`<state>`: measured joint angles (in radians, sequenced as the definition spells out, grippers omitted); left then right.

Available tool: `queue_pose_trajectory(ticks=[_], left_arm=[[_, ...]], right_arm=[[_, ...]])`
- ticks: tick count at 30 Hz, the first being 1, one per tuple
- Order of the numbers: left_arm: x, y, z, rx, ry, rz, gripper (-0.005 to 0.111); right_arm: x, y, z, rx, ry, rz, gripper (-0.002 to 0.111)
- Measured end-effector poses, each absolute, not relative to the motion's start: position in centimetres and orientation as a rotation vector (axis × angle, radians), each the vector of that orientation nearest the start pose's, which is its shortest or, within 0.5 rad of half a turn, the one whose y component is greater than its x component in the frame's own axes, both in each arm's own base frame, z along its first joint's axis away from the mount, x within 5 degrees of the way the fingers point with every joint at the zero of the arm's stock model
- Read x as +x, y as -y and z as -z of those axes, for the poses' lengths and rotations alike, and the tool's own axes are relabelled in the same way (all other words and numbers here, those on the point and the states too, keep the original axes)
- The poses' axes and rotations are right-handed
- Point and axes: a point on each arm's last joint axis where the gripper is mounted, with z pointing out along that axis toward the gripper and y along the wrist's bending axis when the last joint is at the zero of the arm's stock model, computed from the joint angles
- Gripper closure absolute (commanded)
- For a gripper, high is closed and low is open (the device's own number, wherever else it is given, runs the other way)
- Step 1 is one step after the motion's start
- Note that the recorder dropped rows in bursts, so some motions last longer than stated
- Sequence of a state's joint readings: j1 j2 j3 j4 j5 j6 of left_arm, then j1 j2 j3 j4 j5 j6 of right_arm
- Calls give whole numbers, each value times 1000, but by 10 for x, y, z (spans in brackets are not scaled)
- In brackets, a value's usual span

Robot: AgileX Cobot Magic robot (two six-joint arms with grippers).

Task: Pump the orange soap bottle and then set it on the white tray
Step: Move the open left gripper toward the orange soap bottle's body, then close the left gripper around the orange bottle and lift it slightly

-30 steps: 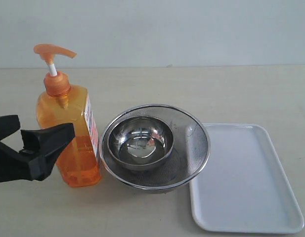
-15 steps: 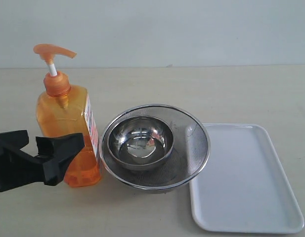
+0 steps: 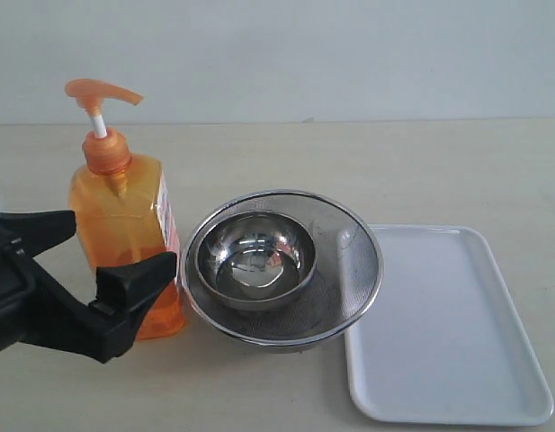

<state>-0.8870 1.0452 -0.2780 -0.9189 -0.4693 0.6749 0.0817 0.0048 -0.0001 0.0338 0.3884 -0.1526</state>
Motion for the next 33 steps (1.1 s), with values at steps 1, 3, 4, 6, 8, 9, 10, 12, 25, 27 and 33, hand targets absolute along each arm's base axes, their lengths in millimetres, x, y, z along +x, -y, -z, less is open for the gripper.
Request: queue_pose_trajectory(ticks=[1, 3, 4, 6, 8, 9, 10, 12, 25, 27, 33], left_arm=[[140, 119, -212, 438, -1901, 349, -3], [142, 121, -208, 441, -1910, 322, -3], [144, 121, -206, 440, -1911, 309, -3], [147, 121, -203, 418, -1911, 280, -3], [150, 121, -202, 385, -1905, 258, -3], [152, 121, -201, 368, -1900, 247, -3], [153, 120, -200, 357, -1896, 235, -3], [155, 120, -200, 340, -1885, 219, -3], [160, 117, -203, 259, -1838, 191, -3], [162, 119, -200, 253, -1825, 189, -3], [172, 126, -185, 245, -1784, 142, -3]], right_arm=[[52, -5, -178, -199, -1866, 15, 108], [52, -5, -178, -199, -1866, 15, 108], [52, -5, -178, -199, -1866, 15, 108], [52, -5, -178, -199, -1866, 15, 108], [52, -5, -178, -199, -1866, 15, 108], [52, -5, -178, -199, -1866, 15, 108], [52, -5, -178, -199, -1866, 15, 108], [52, -5, -178, -199, -1866, 15, 108], [52, -5, -178, -199, -1866, 15, 108], [52, -5, -178, -199, -1866, 15, 108], [52, -5, -178, -199, -1866, 15, 108]])
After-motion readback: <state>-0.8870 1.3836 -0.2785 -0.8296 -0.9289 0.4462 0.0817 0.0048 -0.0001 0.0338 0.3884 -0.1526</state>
